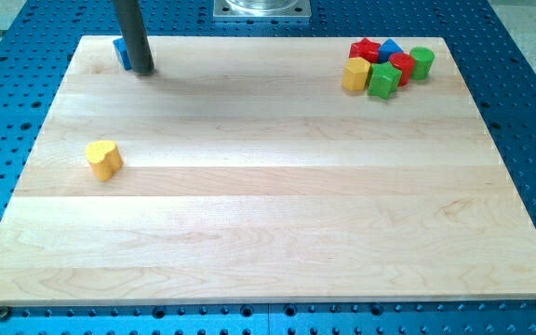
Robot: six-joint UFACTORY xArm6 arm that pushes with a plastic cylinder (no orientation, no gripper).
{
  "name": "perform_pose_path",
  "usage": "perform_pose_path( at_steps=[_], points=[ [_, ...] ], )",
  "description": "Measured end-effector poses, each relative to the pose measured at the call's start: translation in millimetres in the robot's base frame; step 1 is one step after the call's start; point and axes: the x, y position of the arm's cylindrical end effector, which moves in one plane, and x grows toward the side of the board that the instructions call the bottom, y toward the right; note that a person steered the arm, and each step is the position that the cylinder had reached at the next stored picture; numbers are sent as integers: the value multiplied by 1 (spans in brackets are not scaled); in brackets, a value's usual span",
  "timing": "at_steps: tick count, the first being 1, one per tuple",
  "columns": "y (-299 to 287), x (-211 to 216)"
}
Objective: Place the heart diagonal right to the cube
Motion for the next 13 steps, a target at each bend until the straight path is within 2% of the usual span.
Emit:
perform_pose_path(
  at_steps=[1, 3, 4, 5, 6, 8, 9, 11, 12, 13],
  points=[
    [21, -3],
    [-41, -9],
    [-33, 44],
    [17, 126],
    [23, 227],
    [-2, 246],
    [-26, 238],
    [-7, 124],
    [-18, 134],
    [-62, 157]
  ],
)
